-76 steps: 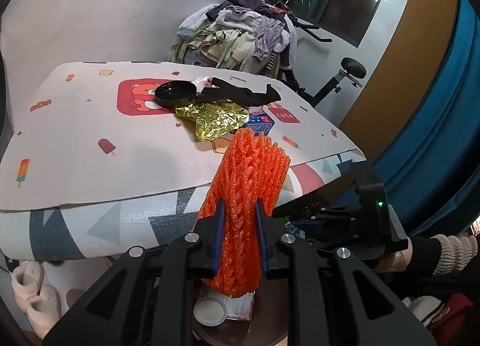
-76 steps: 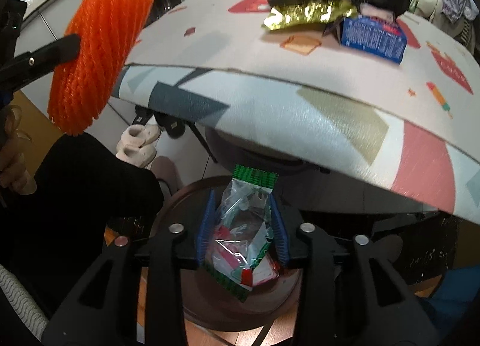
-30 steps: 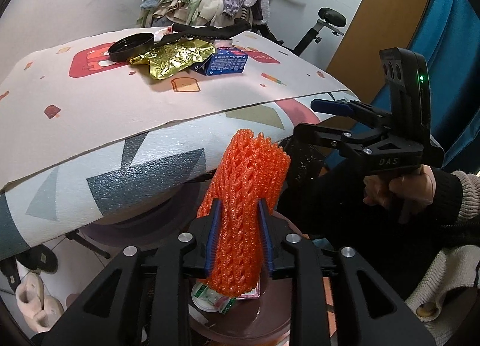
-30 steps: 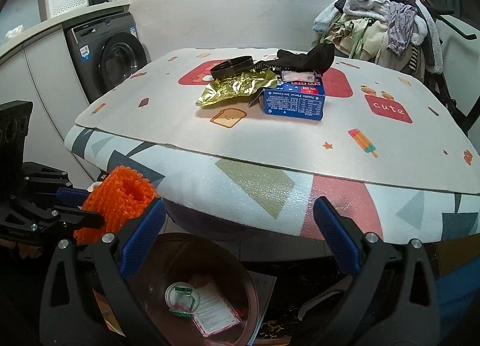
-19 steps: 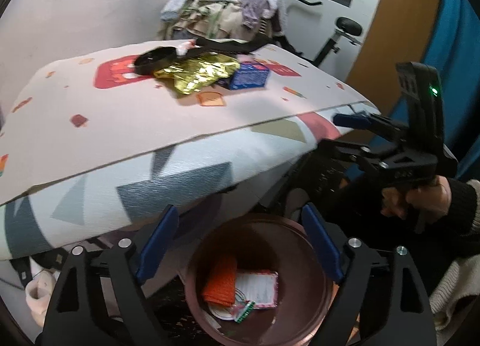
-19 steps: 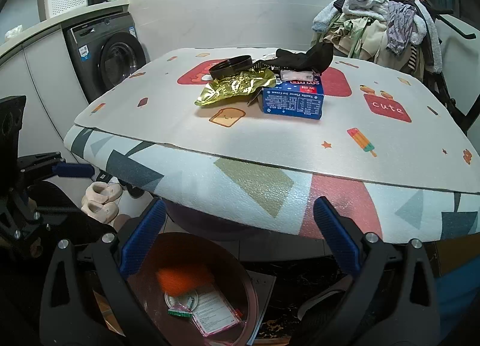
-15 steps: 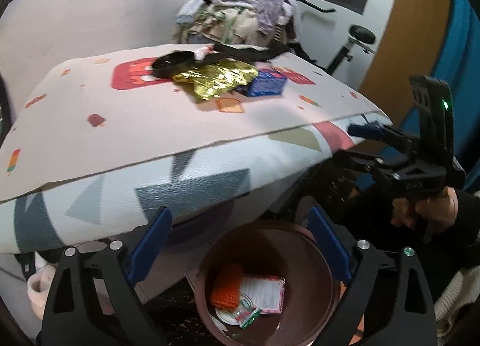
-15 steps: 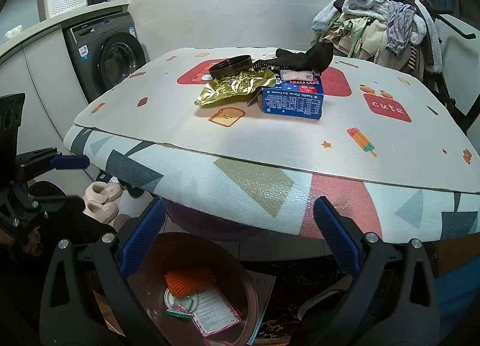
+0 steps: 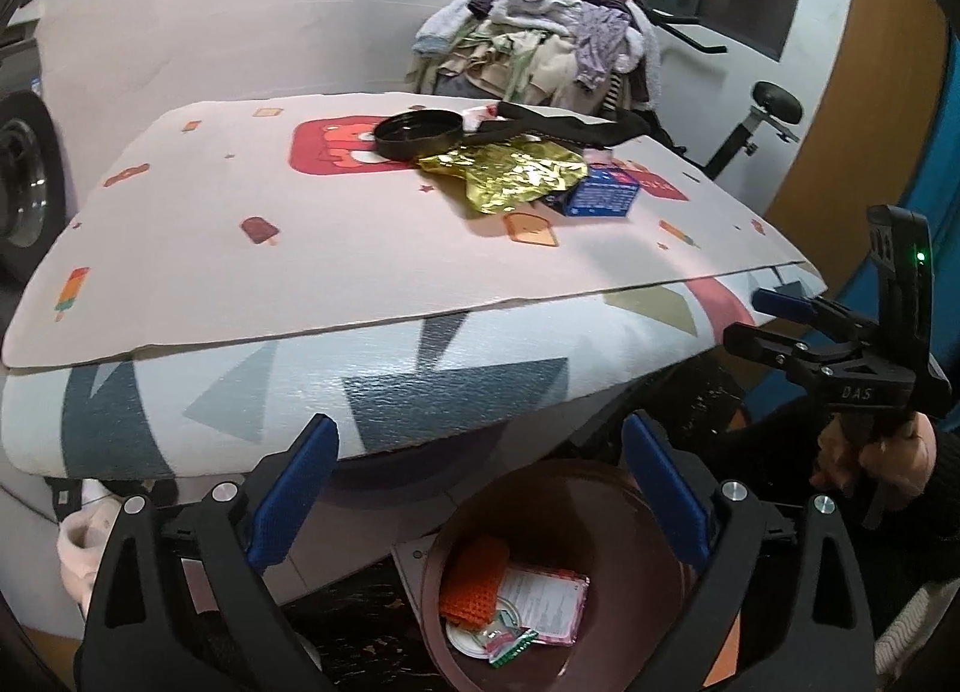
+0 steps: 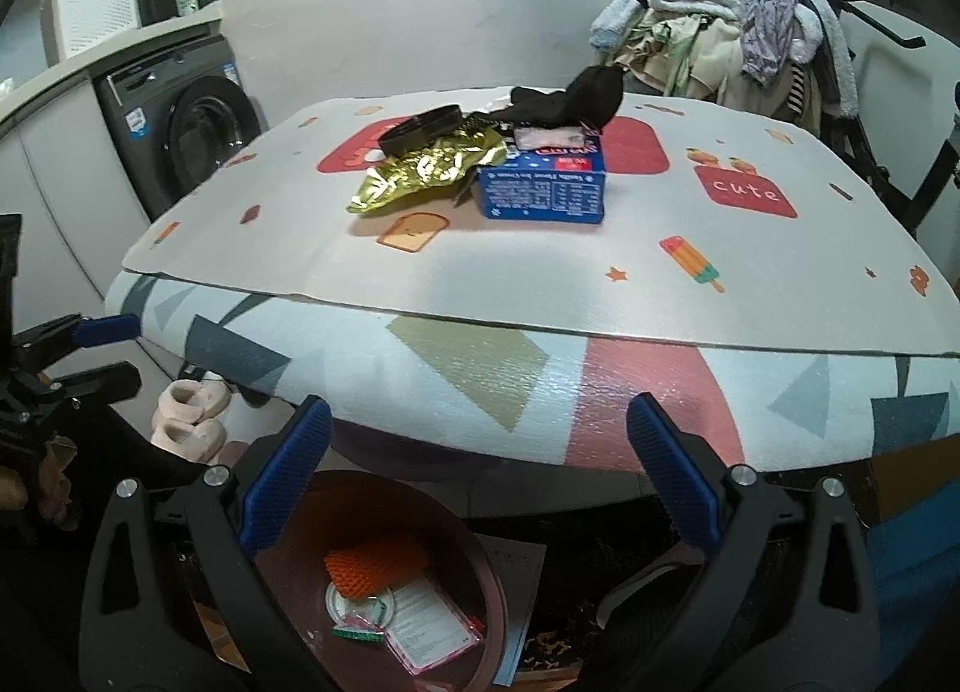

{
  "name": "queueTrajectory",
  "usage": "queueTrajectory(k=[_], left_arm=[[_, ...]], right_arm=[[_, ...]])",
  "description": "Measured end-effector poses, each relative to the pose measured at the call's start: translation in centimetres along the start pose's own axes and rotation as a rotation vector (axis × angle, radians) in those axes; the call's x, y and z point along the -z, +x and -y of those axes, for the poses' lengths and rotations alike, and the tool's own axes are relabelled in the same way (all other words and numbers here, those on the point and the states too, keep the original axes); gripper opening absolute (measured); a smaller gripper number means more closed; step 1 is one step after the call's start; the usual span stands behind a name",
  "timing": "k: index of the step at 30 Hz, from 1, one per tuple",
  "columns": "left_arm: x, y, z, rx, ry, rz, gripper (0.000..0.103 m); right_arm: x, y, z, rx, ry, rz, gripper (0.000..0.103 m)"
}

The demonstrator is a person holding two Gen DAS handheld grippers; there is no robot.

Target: Collect trash

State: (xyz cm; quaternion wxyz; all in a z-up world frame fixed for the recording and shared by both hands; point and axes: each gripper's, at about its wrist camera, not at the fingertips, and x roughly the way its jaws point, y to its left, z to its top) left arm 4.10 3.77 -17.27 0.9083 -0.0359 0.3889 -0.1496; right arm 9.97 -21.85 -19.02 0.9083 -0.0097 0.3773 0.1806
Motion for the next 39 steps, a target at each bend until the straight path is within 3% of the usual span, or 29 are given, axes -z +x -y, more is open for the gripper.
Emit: queueTrajectory(k=[8, 11, 15, 19, 25, 28, 30, 34, 39], left_arm=[[-0.3, -0.3, -0.7, -0.095, -0.027, 0.013, 0.097], [-0.9, -0.5, -1.4, -0.120, -0.056, 0.018, 0.097], [-2.5, -1.1, -2.9, -0.083, -0.100, 0.056, 0.097], [-4.7, -1.0, -3.8, -0.094, -0.096, 0.077, 0.097], [-8.2, -0.2, -5.4, -0.114, -0.107, 0.081, 0.097], [-9.7, 0.4, -6.0, -0.113, -0.112, 0.079, 0.097], [-10.4, 0.7, -6.2, -0.115, -0.107, 0.076, 0.097], [-11.2, 1.7, -6.9, -0.102, -0.117, 0.064, 0.097], [-11.5, 2.7, -7.6, -0.087, -0.131, 0.046, 0.097]], right_arm=[[-0.2, 0.3, 0.0, 0.131, -0.008, -0.024, 0.097], [-0.8, 0.0, 0.9, 0.117, 0.027, -0.023, 0.097], [-2.2, -0.8, 2.3, 0.082, 0.061, 0.005, 0.097], [-4.4, -1.3, 3.3, 0.062, 0.062, 0.017, 0.097], [-8.0, -0.6, 4.5, 0.105, 0.087, 0.009, 0.095], [-9.9, 0.0, 4.9, 0.108, 0.080, 0.034, 0.079], [-11.1, 0.7, 5.3, 0.066, 0.090, 0.051, 0.068], [-13.2, 3.0, 6.1, 0.019, 0.140, 0.051, 0.038], [-14.8, 5.8, 7.3, -0.022, 0.228, 0.052, 0.034]])
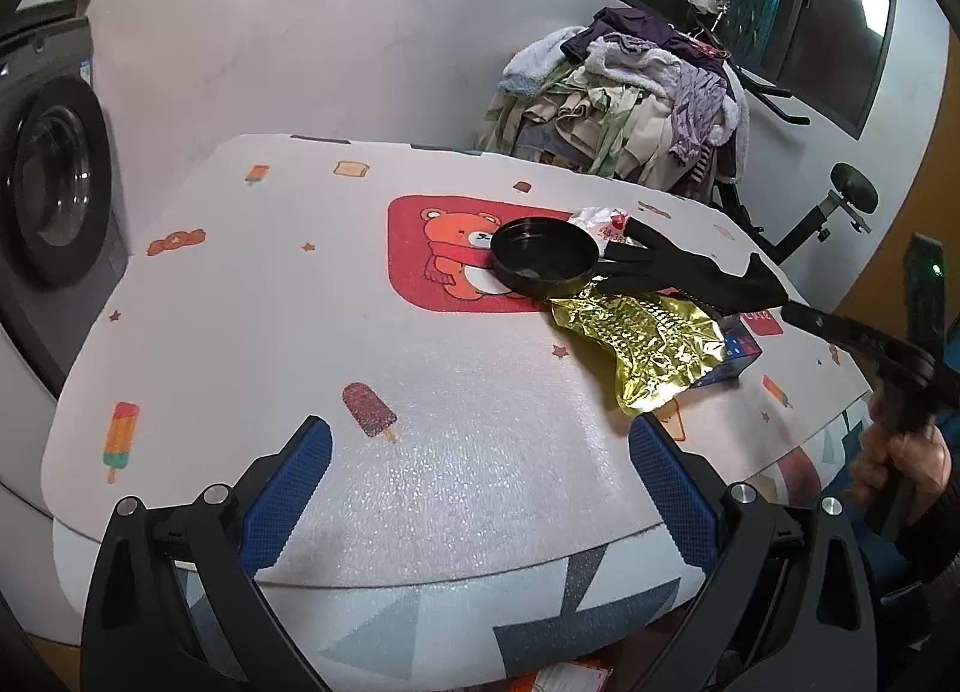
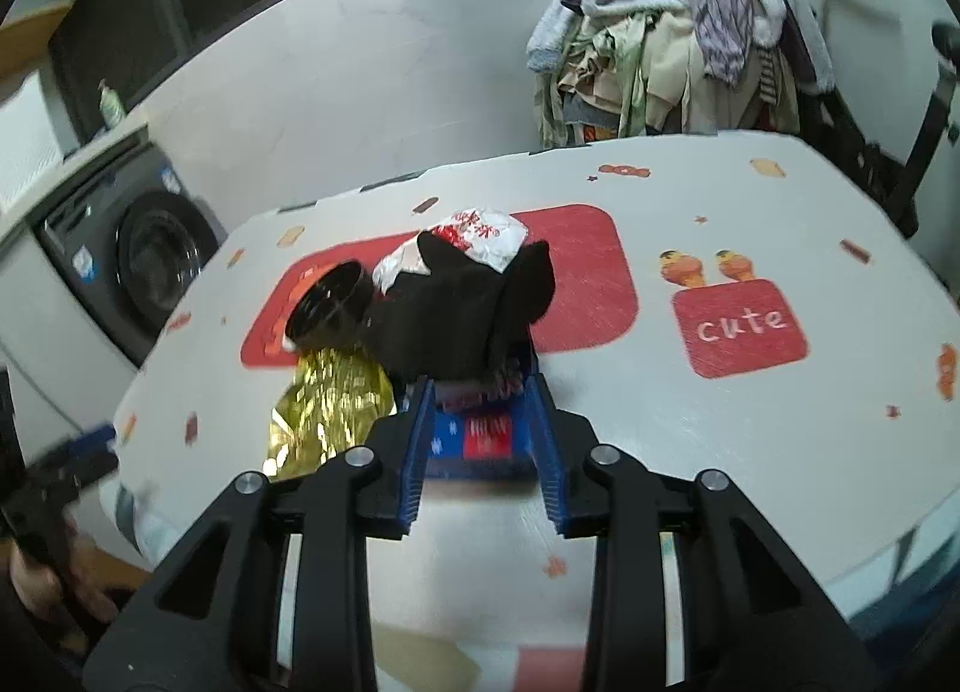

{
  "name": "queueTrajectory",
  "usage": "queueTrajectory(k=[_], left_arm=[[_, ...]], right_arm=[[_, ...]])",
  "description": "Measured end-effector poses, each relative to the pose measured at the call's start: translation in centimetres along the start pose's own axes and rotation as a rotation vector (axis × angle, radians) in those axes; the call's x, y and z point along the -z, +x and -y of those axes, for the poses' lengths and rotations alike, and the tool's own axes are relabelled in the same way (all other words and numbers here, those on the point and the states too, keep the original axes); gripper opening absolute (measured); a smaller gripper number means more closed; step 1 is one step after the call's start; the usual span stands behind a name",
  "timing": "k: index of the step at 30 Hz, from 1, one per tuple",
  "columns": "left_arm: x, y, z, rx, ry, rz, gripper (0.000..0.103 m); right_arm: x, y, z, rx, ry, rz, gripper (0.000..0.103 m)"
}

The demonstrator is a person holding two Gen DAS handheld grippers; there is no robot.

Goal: Collect trash
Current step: 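Grasp the black round lid with the left gripper while the right grasps the black cloth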

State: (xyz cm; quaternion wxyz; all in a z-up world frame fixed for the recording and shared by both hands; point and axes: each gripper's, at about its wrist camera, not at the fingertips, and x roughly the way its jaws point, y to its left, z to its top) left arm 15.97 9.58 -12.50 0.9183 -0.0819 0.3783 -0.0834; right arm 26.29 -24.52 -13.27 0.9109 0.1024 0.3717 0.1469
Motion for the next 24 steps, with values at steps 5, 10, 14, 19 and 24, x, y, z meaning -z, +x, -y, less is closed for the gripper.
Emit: queueTrajectory(k=[5, 10, 14, 19, 24], left_arm=[[-0.6, 1.0, -0.6, 0.032, -0.035, -0.019, 0.097], [-1.6, 1.6, -0.8, 0.058, -0.059, -0.025, 0.097], [-2.5, 2.3, -0.2, 0.065, -0.046, -0.028, 0.097], [-3.9, 4.3, 1.2, 0.087, -0.013, -0.068, 0.097], [-5.5, 7.7, 1.7, 0.148, -0.041, -0.125, 0.096]], right_arm=[[-1.4, 1.5, 0.4, -0.052, 0.053, -0.004, 0.010], [-4.2, -3.3, -1.1, -0.082, -0.007, 0.189, 0.009], [-6.4, -8.1, -1.7, -0.069, -0.046, 0.343, 0.009], [-7.1, -10.6, -1.6, -0.017, -0.085, 0.381, 0.010], [-5.3, -9.9, -0.5, 0.025, -0.087, 0.335, 0.009]])
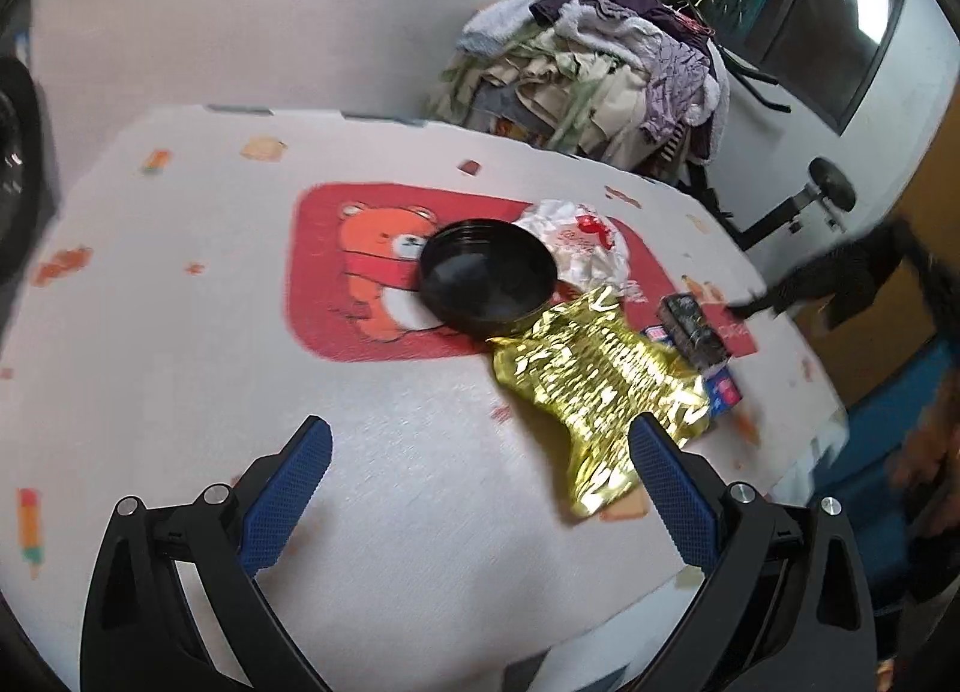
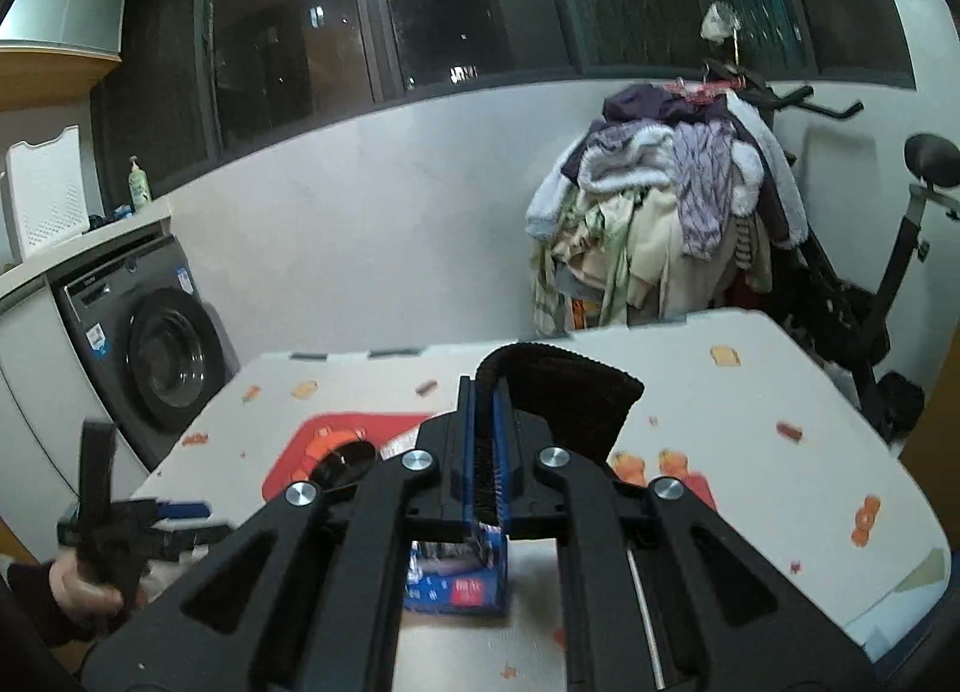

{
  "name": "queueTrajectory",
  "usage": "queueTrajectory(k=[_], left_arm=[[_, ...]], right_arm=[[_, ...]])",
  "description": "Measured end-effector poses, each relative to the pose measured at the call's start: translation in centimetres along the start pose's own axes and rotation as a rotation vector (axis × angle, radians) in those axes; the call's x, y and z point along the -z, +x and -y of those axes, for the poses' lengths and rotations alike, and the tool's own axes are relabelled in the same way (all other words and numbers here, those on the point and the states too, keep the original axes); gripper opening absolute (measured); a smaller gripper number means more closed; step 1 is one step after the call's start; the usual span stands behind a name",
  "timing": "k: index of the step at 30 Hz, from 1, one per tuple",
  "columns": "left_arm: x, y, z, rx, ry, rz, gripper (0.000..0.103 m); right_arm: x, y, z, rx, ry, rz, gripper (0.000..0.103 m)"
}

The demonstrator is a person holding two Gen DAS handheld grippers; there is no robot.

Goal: Collect trash
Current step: 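Grasp the black round lid with the left gripper while the right grasps the black cloth, then carry the black lid and cloth down into the brown bin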

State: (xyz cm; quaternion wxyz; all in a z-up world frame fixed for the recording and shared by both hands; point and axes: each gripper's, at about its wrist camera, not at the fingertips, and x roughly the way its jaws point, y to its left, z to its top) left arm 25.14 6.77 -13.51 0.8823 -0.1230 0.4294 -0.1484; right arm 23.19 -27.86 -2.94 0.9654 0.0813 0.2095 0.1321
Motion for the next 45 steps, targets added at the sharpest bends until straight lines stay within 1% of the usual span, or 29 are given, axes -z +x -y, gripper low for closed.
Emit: queueTrajectory(k=[2, 3, 4, 5, 7, 8, 10, 11, 12, 14, 17, 18, 19, 21, 23, 26, 29, 31, 34, 36, 38, 40, 45], left_arm=[[-1.3, 1.6, -1.1, 0.022, -0.075, -0.021, 0.086], [-1.7, 2.1, -1.5, 0.033, -0.104, -0.030, 0.074], [-2.5, 3.1, -2.2, 0.047, -0.153, -0.044, 0.066], [-3.1, 3.7, -2.7, 0.056, -0.187, -0.052, 0.063], [-4.3, 5.1, -3.8, 0.069, -0.258, -0.062, 0.052], [-4.9, 5.8, -4.2, 0.069, -0.287, -0.067, 0.049], [-5.9, 7.1, -4.8, 0.060, -0.327, -0.084, 0.040], [-6.3, 7.8, -5.1, 0.045, -0.346, -0.096, 0.038], [-6.6, 8.1, -5.3, 0.037, -0.357, -0.101, 0.034], [-7.1, 9.0, -5.3, 0.036, -0.372, -0.106, 0.034], [-7.3, 10.4, -4.8, 0.006, -0.337, -0.134, 0.034], [-7.2, 10.9, -4.6, -0.016, -0.321, -0.150, 0.026], [-6.9, 11.0, -4.6, -0.031, -0.306, -0.146, 0.012], [-6.7, 11.0, -4.3, -0.035, -0.274, -0.144, 0.006], [-6.7, 10.1, -3.9, -0.043, -0.235, -0.122, 0.004], [-7.5, 7.5, -3.4, -0.020, -0.205, -0.071, 0.004], [-8.6, 3.8, -2.5, -0.037, -0.140, 0.002, 0.004], [-9.2, 1.4, -1.9, -0.028, -0.113, 0.033, 0.004], [-9.1, -1.9, -0.8, -0.027, -0.064, 0.049, 0.004], [-8.4, -3.7, -0.2, -0.022, -0.045, 0.054, 0.004], [-6.9, -5.6, 0.3, -0.012, -0.032, 0.051, 0.004], [-5.1, -7.0, 0.7, 0.008, -0.020, 0.032, 0.004], [-0.5, -9.8, 1.1, 0.034, -0.019, -0.002, 0.004]], right_arm=[[1.0, 0.2, 0.5, 0.001, 0.014, -0.023, 0.009], [1.4, 0.2, 0.7, 0.006, 0.015, -0.030, 0.009], [1.8, 0.3, 0.8, 0.009, 0.015, -0.035, 0.009], [2.1, 0.3, 1.1, 0.015, 0.016, -0.041, 0.009], [2.7, 0.3, 1.6, 0.023, 0.025, -0.049, 0.009], [2.9, 0.2, 1.9, 0.026, 0.034, -0.051, 0.009], [3.0, -0.1, 2.4, 0.029, 0.052, -0.046, 0.009], [3.0, -0.3, 2.6, 0.031, 0.059, -0.041, 0.009], [2.9, -0.5, 2.7, 0.032, 0.062, -0.036, 0.009], [2.8, -1.0, 2.8, 0.031, 0.059, -0.027, 0.009], [3.0, -1.4, 2.6, 0.038, 0.037, -0.025, 0.009], [3.1, -1.4, 2.6, 0.039, 0.032, -0.028, 0.009], [3.1, -1.5, 2.5, 0.039, 0.031, -0.030, 0.009], [3.3, -1.6, 2.6, 0.039, 0.035, -0.036, 0.009], [3.3, -1.8, 2.6, 0.041, 0.039, -0.040, 0.009], [3.2, -2.1, 2.4, 0.041, 0.034, -0.038, 0.009], [3.0, -2.8, 1.7, 0.035, 0.027, -0.028, 0.009], [2.7, -3.5, 1.2, 0.027, 0.020, -0.019, 0.009], [2.3, -4.6, 0.2, 0.012, 0.003, -0.006, 0.009], [2.0, -5.5, -0.6, -0.006, -0.007, -0.002, 0.009], [1.8, -6.2, -1.5, -0.023, -0.021, -0.005, 0.009], [1.6, -6.9, -2.5, -0.041, -0.041, -0.012, 0.009], [2.2, -8.7, -5.5, -0.101, -0.098, -0.072, 0.009]])
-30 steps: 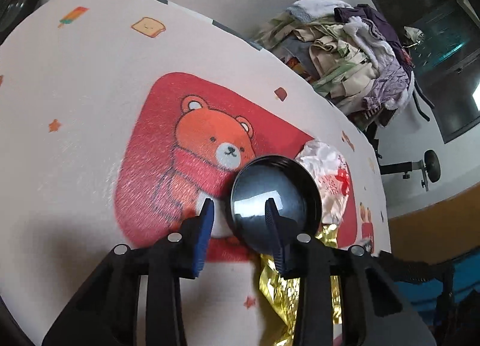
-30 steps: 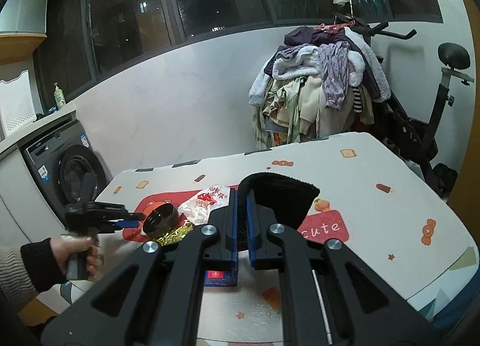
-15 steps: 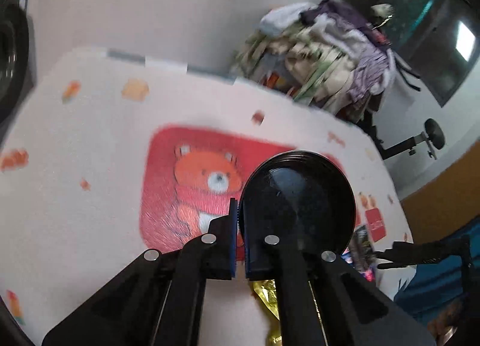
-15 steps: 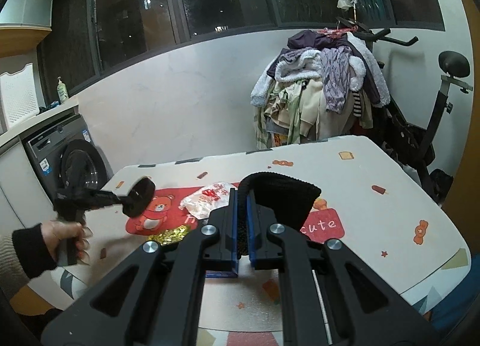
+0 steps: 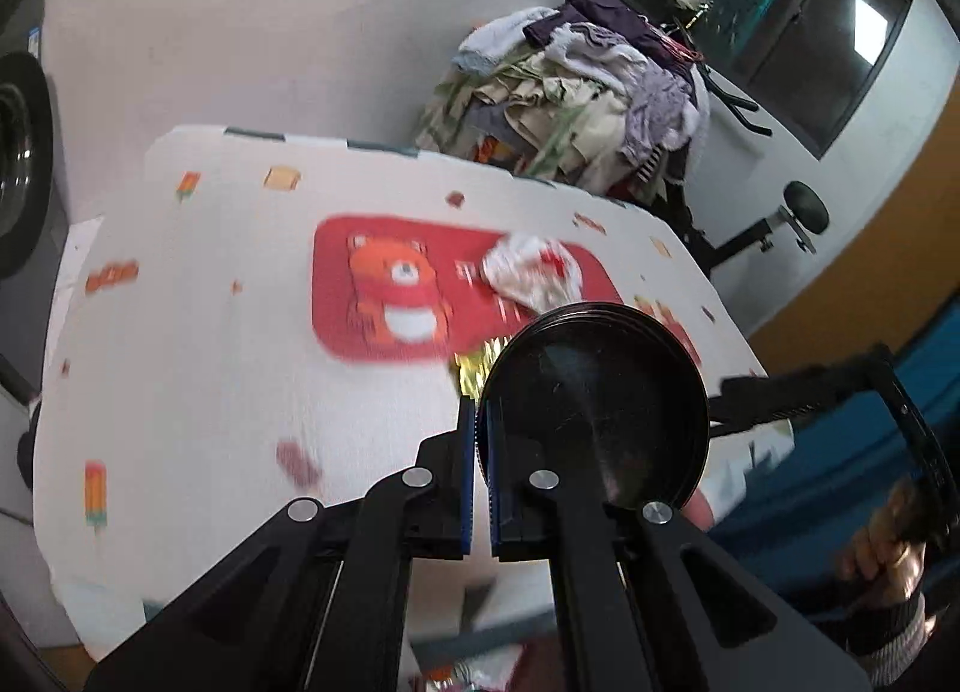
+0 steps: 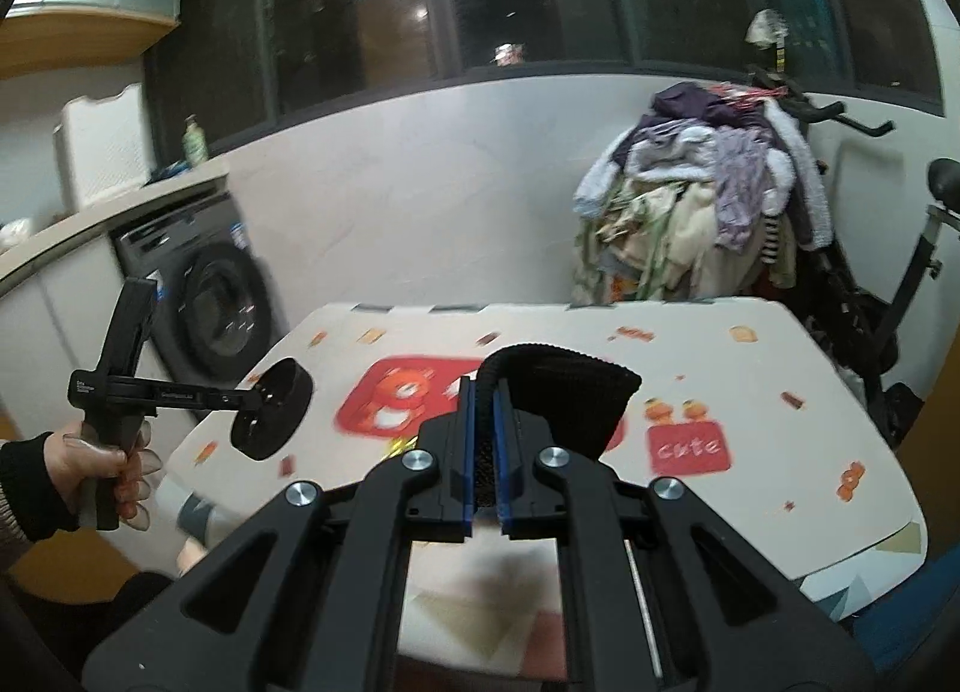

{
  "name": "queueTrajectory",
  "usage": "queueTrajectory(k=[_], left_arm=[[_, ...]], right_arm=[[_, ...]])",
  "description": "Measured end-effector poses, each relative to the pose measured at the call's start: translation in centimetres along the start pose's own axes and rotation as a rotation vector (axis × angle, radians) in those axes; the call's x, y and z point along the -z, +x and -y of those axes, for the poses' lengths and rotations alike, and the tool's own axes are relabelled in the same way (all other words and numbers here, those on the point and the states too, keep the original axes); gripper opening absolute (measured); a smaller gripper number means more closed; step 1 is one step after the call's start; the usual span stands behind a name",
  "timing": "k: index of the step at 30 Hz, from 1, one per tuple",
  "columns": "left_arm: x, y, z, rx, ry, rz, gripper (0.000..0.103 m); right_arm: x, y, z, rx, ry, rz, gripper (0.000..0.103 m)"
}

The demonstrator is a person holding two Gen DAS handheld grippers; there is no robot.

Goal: Collect trash
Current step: 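Carry the black lid and cloth down into the brown bin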

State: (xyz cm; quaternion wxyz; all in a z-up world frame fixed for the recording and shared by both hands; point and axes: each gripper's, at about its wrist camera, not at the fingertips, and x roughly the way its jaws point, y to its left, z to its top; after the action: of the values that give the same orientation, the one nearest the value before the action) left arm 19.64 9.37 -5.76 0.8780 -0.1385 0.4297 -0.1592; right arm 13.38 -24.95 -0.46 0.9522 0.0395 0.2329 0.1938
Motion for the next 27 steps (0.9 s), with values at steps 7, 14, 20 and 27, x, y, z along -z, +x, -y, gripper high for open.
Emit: queueTrajectory(k=[7, 14, 20, 27], left_arm=[[5.3, -3.9, 0.7, 0.017, 0.024, -0.006, 0.004], [9.4, -5.9, 1.9, 0.026, 0.069, -0.017, 0.004], [12.1, -6.1, 2.6, 0.027, 0.093, -0.035, 0.005], [13.9, -4.7, 2.8, 0.039, 0.098, -0.067, 0.005]], right_arm=[[1.7, -2.8, -3.4, -0.066, -0.037, -0.056, 0.009], [4.6, -5.3, -6.1, -0.115, -0.080, -0.138, 0.009], [8.0, -4.9, -7.7, -0.149, -0.098, -0.272, 0.010], [12.5, -0.8, -8.3, -0.169, -0.079, -0.483, 0.010]])
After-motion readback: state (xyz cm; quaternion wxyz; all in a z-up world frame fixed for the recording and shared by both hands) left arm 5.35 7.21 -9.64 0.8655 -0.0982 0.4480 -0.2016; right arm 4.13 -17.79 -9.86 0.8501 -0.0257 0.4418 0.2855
